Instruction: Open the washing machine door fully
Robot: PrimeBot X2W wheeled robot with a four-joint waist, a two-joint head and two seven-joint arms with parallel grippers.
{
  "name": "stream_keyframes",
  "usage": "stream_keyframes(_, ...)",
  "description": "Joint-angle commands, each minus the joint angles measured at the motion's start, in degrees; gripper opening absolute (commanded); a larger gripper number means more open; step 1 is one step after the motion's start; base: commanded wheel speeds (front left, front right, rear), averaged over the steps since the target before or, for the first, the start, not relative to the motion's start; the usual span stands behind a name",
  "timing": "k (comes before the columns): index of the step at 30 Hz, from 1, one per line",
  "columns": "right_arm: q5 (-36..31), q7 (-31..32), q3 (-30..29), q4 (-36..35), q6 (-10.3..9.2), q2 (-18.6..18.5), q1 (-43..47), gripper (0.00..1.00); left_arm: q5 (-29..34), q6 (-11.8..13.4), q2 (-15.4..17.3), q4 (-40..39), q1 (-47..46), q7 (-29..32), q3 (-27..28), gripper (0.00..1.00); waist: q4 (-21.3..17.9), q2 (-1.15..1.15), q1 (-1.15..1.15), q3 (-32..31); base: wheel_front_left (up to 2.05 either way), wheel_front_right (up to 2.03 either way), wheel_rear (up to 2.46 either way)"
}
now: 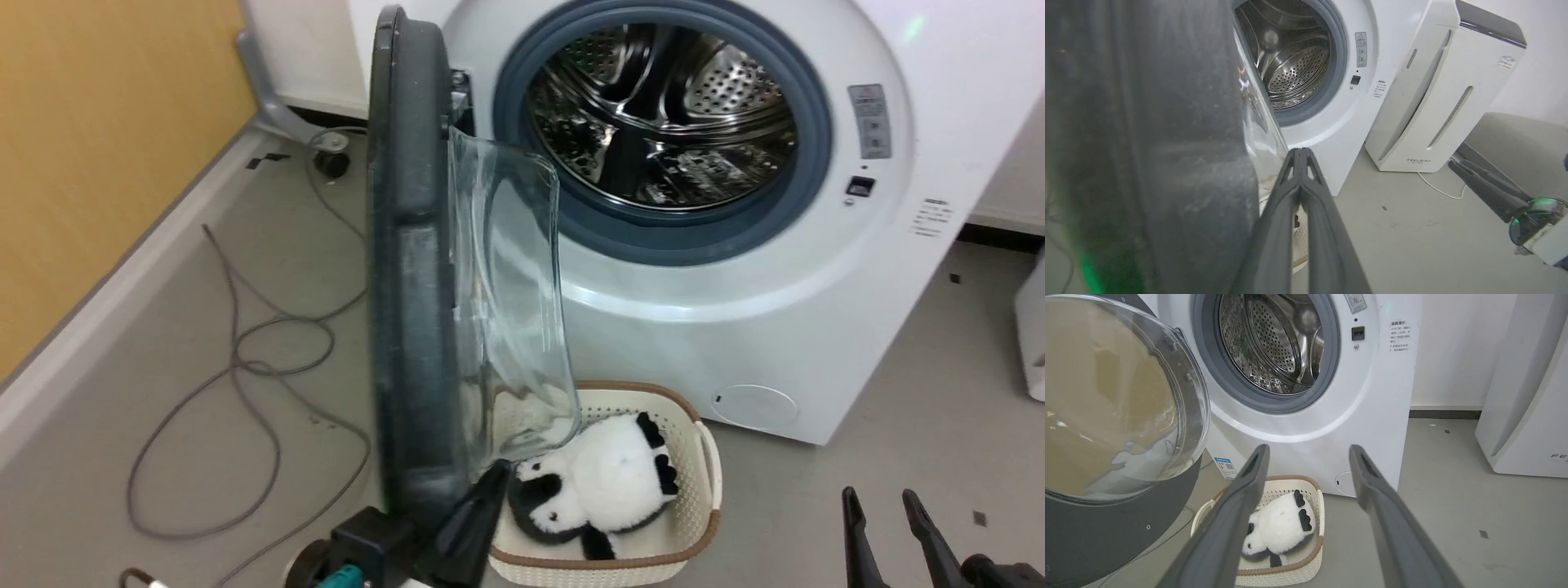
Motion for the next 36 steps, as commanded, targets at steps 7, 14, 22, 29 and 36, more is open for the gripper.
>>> stream_keyframes(7,0.50,-0.24,0.43,0.79,0.03,0.18,-1.01,1.00,-0.23,1.93,1.63,1.22,-0.94,-1.05,3.09,0.00,3.86,0.00,0.00,0.74,0.00,0.00,0.00)
stream_keyframes(14,0.44,-0.24,1.18,1.73,0.03,0.18,-1.60,1.00,-0.79,4.17,2.70,0.67,-1.82,-2.23,7.15,0.00,6.96,0.00,0.00,2.26,0.00,0.00,0.00)
stream_keyframes(22,-0.63,-0.24,1.52,1.63,0.03,0.00,-3.35,1.00,-3.61,6.55,3.54,0.81,-3.20,-4.44,13.67,0.00,8.37,0.00,0.00,5.80,0.00,0.00,0.00)
stream_keyframes(29,-1.21,-0.24,2.84,1.63,0.03,-1.53,-5.45,1.00,-6.99,8.23,5.32,3.52,-4.98,-7.49,21.42,0.00,7.88,0.00,0.00,10.89,0.00,0.00,0.00)
stream_keyframes(36,-1.41,-0.20,3.21,1.80,0.03,-4.02,-6.65,1.00,-11.44,8.28,8.26,9.16,-9.54,-9.32,28.82,0.00,7.15,0.00,0.00,15.29,0.00,0.00,0.00)
